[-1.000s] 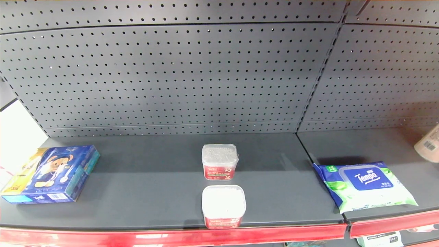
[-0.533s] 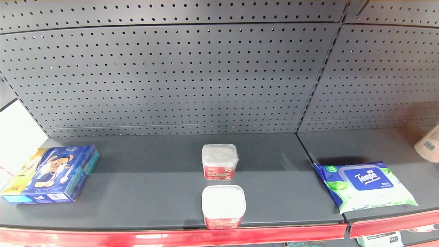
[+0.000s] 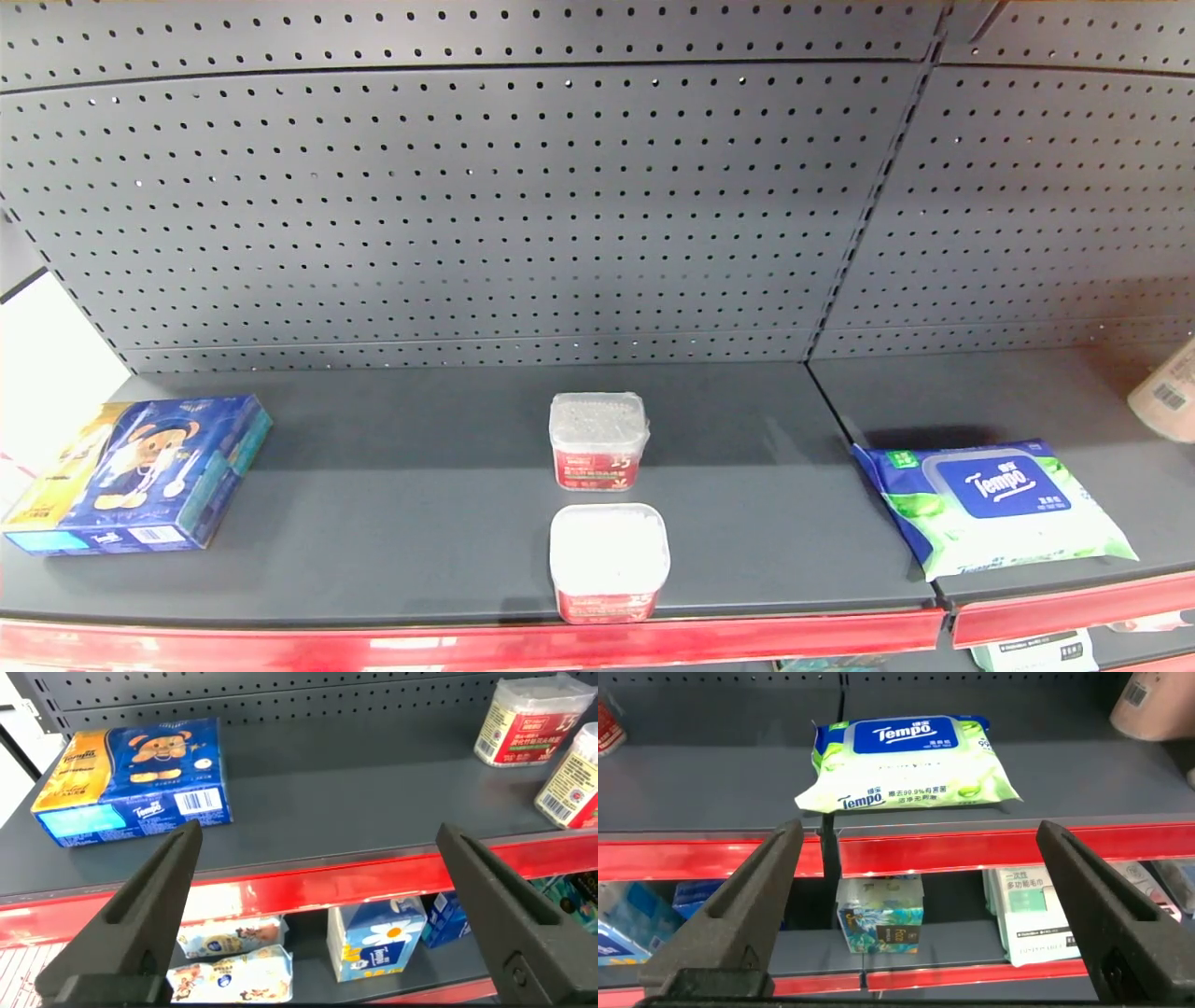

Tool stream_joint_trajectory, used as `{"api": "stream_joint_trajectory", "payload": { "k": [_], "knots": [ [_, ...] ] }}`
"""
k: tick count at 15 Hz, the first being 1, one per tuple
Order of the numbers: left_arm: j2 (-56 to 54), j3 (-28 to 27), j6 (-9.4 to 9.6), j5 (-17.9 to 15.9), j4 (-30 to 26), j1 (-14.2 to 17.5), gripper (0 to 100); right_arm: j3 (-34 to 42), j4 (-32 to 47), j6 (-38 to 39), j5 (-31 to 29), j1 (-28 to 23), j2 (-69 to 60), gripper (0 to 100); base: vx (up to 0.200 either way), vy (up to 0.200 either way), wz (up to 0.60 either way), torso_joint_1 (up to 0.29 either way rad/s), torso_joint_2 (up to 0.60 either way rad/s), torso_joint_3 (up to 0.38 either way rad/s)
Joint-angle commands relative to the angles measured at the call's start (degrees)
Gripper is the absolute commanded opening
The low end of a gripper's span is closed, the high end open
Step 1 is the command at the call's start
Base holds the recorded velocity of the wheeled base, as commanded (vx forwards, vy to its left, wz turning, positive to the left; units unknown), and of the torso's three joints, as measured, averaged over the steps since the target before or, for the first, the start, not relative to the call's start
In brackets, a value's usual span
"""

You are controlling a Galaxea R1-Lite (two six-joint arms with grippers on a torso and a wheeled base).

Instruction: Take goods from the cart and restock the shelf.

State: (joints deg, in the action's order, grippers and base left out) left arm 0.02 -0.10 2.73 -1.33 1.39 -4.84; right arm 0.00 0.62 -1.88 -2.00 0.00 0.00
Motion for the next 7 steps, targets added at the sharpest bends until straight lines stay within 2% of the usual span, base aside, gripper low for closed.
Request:
{"api": "stream_joint_trajectory", "payload": {
  "k": [1, 7],
  "knots": [
    [-0.02, 0.01, -0.01, 0.01, 0.02, 0.01, 100, 0.0, -0.01, 0.03, 0.07, 0.0, 0.09, 100, 0.0, 0.0, 0.0, 0.0, 0.0, 0.0],
    [-0.02, 0.01, -0.01, 0.1, 0.02, 0.01, 100, 0.0, -0.01, 0.12, 0.07, 0.0, 0.09, 100, 0.0, 0.0, 0.0, 0.0, 0.0, 0.0]
  ]
}}
